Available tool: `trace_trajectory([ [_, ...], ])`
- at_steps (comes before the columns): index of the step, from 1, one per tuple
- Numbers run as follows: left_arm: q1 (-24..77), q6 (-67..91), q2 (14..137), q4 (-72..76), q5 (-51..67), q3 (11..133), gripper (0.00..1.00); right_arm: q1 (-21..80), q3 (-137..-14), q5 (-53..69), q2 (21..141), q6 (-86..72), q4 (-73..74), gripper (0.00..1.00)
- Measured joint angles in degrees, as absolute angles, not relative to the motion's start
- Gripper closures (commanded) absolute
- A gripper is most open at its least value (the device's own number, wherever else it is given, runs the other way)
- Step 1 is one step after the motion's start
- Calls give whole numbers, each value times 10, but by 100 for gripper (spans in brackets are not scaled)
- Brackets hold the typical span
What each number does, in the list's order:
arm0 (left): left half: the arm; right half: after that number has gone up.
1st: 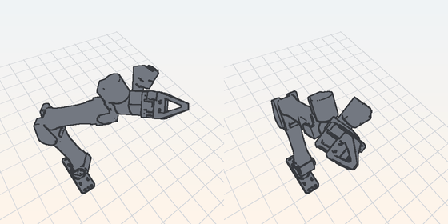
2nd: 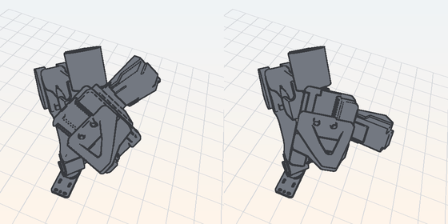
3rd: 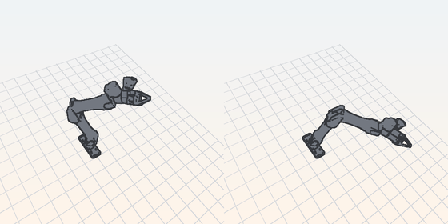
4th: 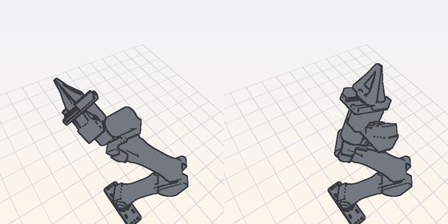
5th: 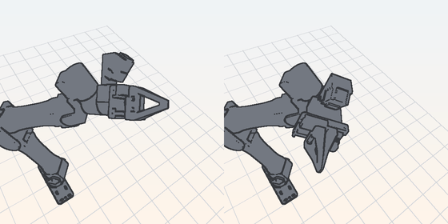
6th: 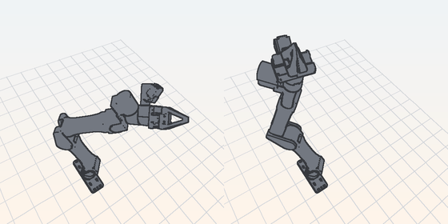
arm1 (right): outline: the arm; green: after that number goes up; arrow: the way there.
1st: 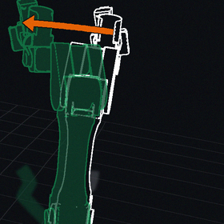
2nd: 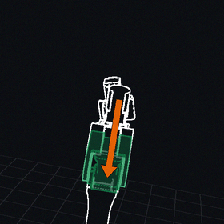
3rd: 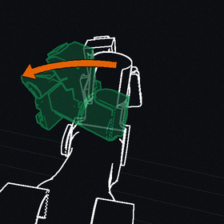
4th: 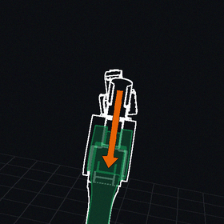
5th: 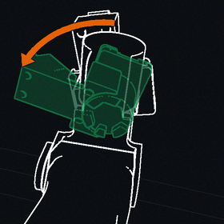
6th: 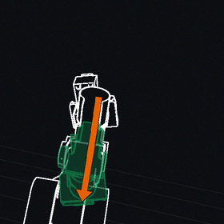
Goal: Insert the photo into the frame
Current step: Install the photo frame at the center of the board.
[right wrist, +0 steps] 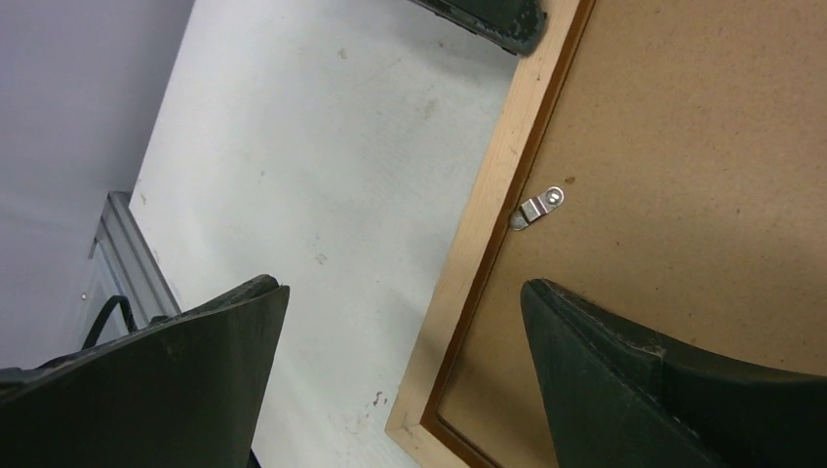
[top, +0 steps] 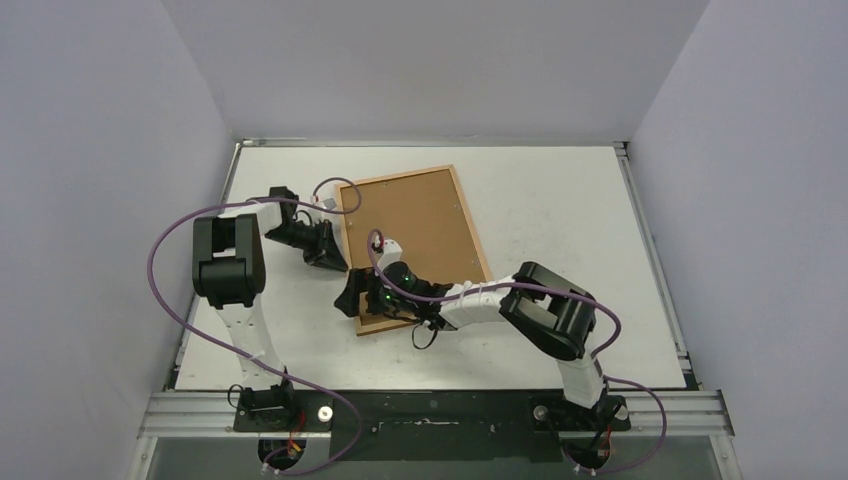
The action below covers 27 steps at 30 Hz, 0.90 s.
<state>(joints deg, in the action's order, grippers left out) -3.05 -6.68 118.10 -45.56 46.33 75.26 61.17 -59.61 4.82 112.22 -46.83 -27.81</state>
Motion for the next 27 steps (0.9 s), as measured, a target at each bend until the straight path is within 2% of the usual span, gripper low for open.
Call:
trace_trajectory([
  [13, -31, -67, 1181, -456, 465, 752, 99, 612, -668, 50, 1179, -465, -252, 5],
  [27, -31, -67, 1181, -456, 465, 752, 99, 608, -670, 47, 1177, -457, -243, 5],
])
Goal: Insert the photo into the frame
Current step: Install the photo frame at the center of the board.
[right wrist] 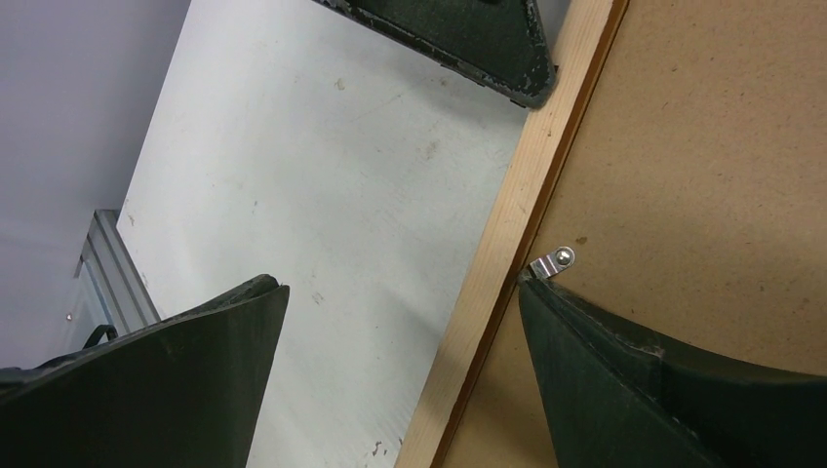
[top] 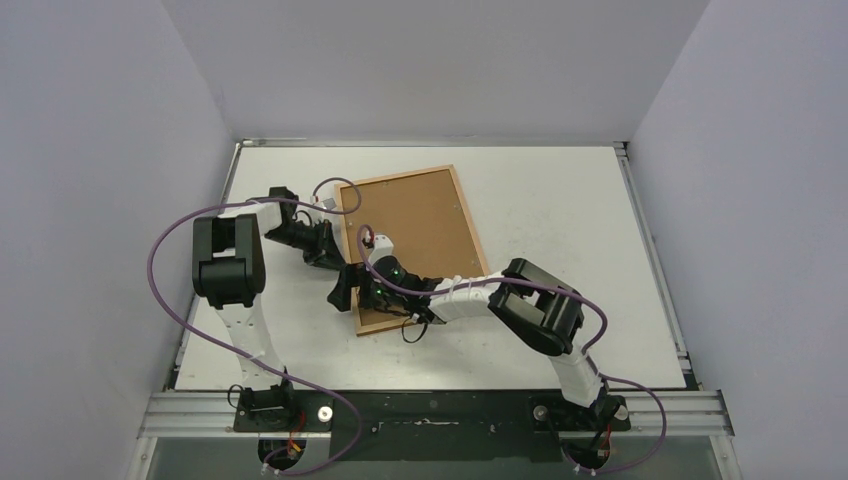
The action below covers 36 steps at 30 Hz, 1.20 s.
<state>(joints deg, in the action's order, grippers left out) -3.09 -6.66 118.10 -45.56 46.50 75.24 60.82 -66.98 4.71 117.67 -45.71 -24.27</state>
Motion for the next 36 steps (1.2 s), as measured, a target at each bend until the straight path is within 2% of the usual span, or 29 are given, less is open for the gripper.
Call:
trace_trajectory([
  [17, -31, -67, 1182, -456, 465, 752, 100, 605, -672, 48, 1178, -459, -241, 5],
  [36, -26, -68, 1209, -475, 476, 785, 100, 612, -733, 19, 1200, -476, -174, 4],
])
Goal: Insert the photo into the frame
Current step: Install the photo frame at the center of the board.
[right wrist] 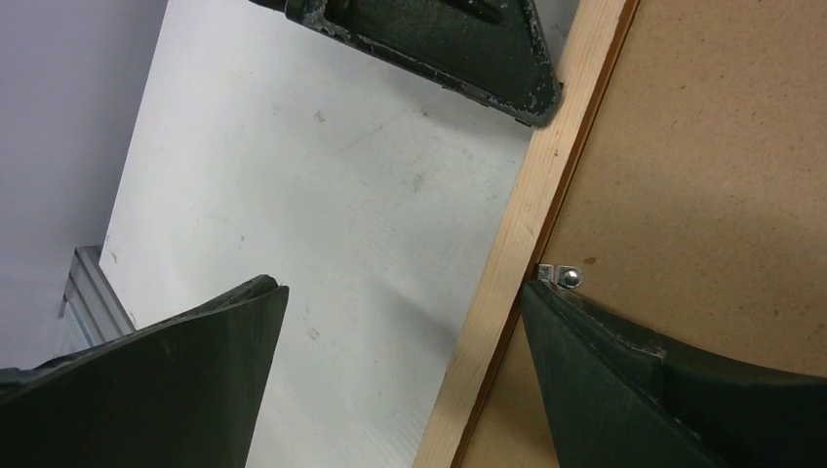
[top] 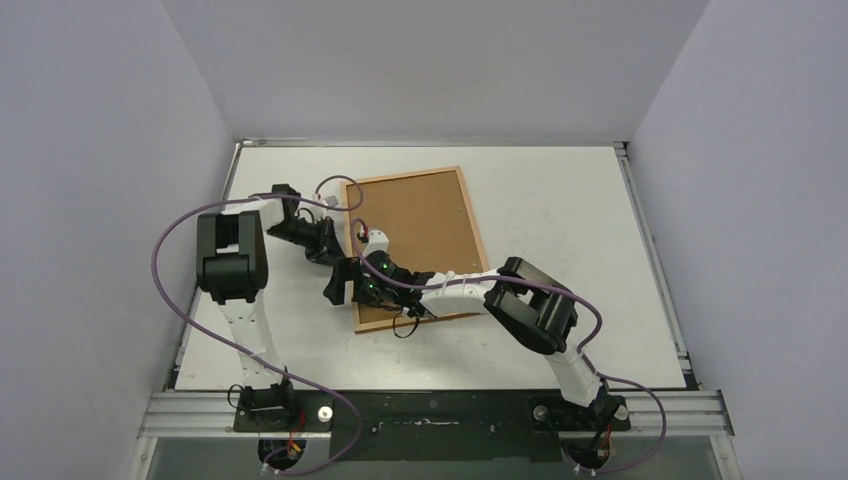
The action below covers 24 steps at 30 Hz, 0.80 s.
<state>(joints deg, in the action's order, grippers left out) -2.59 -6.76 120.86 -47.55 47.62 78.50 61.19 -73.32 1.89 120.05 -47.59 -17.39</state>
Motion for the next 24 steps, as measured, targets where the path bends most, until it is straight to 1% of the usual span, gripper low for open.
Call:
trace_trajectory([
  [8, -24, -75, 1210, -479, 480, 790, 100, 606, -728, 20, 1192, -473, -171, 8],
  [13, -22, -79, 1207, -485, 486, 788, 99, 579, -697, 37, 1131, -464, -156, 10],
  [17, -22, -82, 1196, -484, 487, 770, 95, 524, -657, 36, 1021, -443, -135, 10],
  [20, -22, -92, 1190, -492, 486, 758, 93, 452, -637, 27, 926, -425, -107, 10],
  [24, -22, -106, 1185, -494, 485, 749, 93, 346, -625, 10, 872, -404, -71, 10],
])
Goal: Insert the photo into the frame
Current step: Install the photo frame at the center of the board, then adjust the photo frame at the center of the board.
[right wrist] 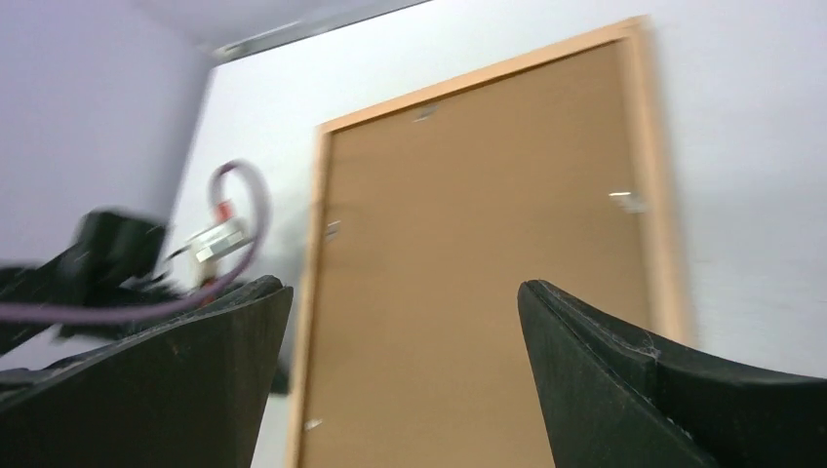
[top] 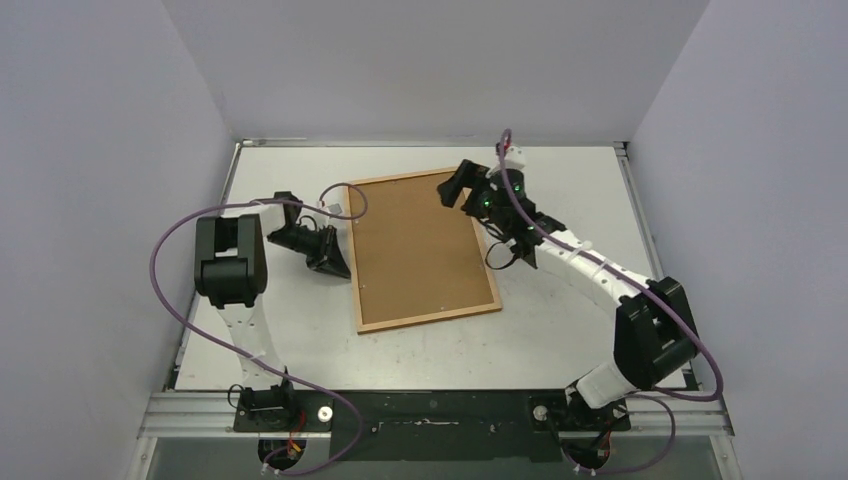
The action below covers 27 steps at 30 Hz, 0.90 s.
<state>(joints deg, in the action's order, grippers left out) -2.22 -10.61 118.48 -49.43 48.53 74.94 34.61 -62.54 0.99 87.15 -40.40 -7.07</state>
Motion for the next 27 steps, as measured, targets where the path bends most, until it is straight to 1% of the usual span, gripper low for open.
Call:
trace_trajectory([
  [4, -19, -122, 1171, -493, 477, 733, 94, 241, -624, 4, 901, -379, -27, 10],
  [8, -7, -138, 1157, -490, 462, 716, 94, 196, -649, 24, 999, -363, 8, 10],
  [12, 24, -157, 1147, -485, 438, 709, 95, 188, -722, 76, 1120, -355, 41, 10],
  [14, 41, -163, 1145, -483, 432, 709, 95, 188, -757, 102, 1160, -353, 46, 10],
  [23, 87, -182, 1145, -482, 418, 707, 95, 180, -860, 165, 1221, -351, 49, 10],
  [27, 118, -187, 1145, -492, 416, 708, 91, 180, -895, 177, 1244, -345, 51, 10],
])
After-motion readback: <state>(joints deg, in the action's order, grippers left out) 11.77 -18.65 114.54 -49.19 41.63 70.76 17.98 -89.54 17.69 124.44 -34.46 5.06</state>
